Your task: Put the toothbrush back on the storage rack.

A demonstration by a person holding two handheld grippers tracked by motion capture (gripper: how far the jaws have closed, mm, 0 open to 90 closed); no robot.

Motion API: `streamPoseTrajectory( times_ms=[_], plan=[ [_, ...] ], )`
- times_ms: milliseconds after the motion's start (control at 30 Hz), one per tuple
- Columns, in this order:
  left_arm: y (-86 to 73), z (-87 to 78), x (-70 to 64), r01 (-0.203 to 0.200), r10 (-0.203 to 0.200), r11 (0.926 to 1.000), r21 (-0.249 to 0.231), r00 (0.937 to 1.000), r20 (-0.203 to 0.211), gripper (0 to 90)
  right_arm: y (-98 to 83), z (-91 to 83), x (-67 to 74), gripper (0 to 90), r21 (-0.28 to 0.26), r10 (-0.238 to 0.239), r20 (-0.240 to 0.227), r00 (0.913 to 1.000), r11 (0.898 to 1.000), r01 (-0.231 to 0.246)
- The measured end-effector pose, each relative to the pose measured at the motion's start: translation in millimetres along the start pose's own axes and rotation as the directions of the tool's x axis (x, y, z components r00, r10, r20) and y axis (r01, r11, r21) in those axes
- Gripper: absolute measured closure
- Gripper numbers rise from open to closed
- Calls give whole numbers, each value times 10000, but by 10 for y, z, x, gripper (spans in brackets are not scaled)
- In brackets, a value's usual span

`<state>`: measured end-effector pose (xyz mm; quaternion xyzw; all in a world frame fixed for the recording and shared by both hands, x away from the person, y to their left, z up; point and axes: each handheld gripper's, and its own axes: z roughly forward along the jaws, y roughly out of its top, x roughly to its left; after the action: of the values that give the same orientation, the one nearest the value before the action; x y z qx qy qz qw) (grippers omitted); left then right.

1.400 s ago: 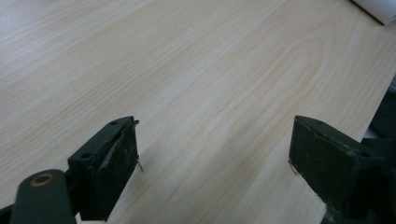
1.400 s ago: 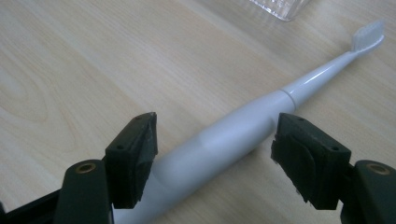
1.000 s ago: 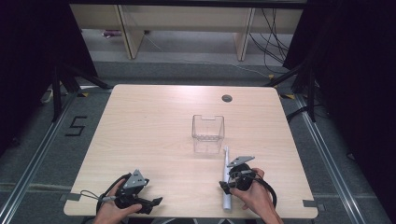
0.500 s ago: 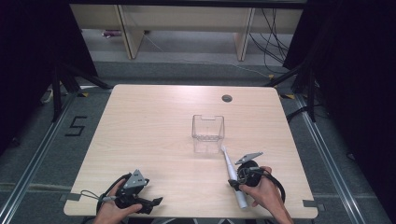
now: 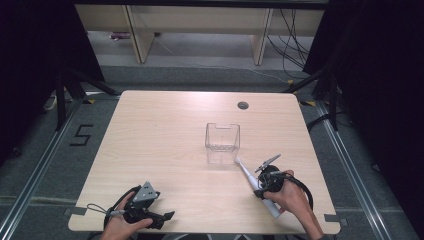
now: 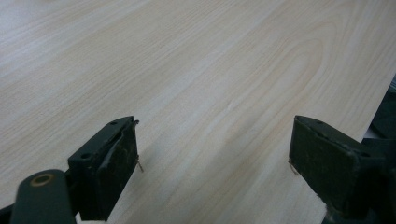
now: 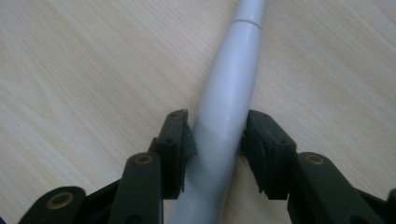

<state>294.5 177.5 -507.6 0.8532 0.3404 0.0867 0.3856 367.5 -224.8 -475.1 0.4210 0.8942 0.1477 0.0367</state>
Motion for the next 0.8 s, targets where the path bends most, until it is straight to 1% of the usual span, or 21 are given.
streamPoseTrajectory(
  times_ms=[33, 67, 100, 133, 167, 200, 267, 300, 333, 400, 433, 467, 500, 533, 567, 633, 667, 800],
  plan=[
    [0, 2, -1, 3, -3, 10000, 4, 10000, -1, 149, 6, 4, -54, 623, -39, -352, 42, 9994, 9994, 352],
    [0, 2, -1, 3, -3, 10000, 4, 10000, -1, 149, 6, 4, -54, 623, -39, -352, 42, 9994, 9994, 352],
    [1, -2, 9, -108, 109, 9999, 120, 9999, -93, 149, 10, -8, -80, 635, 307, -66, -44, 10000, 9995, 67],
    [2, -1, 11, -125, 126, 9998, 133, 9999, -90, 149, 17, -16, -103, 638, 445, -98, -14, 10000, 9990, 99],
    [1, -1, 11, -105, 106, 9999, 127, 9999, -98, 149, 28, -7, -134, 641, 455, -346, -43, 9994, 9984, 348],
    [0, 4, 3, -1, 1, 10000, 45, 10000, -31, 149, 35, -4, -148, 644, 431, -381, -30, 9993, 9983, 382],
    [0, 6, 0, 27, -27, 10000, 12, 10000, -5, 149, 49, -4, -158, 646, 513, -445, 24, 9990, 9977, 443],
    [1, 1, 11, -109, 111, 9998, 143, 9999, -94, 149, 76, 7, -165, 646, 761, -417, 18, 9991, 9962, 414],
    [0, 1, 11, -98, 99, 9999, 142, 9999, -86, 149, 92, 14, -157, 645, 847, -393, -4, 9992, 9956, 392],
    [-1, 2, 11, -101, 102, 9998, 154, 9999, -86, 149, 130, 22, -154, 641, 992, -573, 116, 9983, 9935, 559],
    [-2, 2, 11, -84, 85, 9998, 155, 9999, -79, 149, 130, 22, -154, 641, 992, -573, 116, 9983, 9935, 559],
    [-2, 1, 12, -96, 97, 9998, 154, 9999, -81, 149, 169, 30, -153, 638, 1119, -745, 124, 9971, 9911, 726],
    [-1, 1, 12, -104, 105, 9998, 142, 9999, -72, 149, 185, 39, -141, 637, 1193, -598, 204, 9980, 9912, 570],
    [-1, 0, 12, -100, 101, 9998, 144, 9999, -68, 149, 200, 38, -153, 636, 1217, -780, 133, 9969, 9897, 758],
    [-1, 0, 12, -100, 101, 9998, 144, 9999, -68, 149, 200, 38, -153, 636, 1217, -780, 133, 9969, 9897, 758],
    [-2, -1, 12, -113, 114, 9998, 150, 9999, -63, 149, 225, 47, -160, 635, 1405, -733, 91, 9973, 9875, 713],
    [-2, -1, 12, -104, 105, 9998, 139, 9999, -70, 149, 231, 48, -155, 636, 1470, -638, 73, 9979, 9872, 620],
    [-2, 0, 12, -116, 117, 9998, 157, 9999, -64, 149, 259, 55, -164, 639, 1626, -778, 95, 9969, 9838, 752]
  ],
)
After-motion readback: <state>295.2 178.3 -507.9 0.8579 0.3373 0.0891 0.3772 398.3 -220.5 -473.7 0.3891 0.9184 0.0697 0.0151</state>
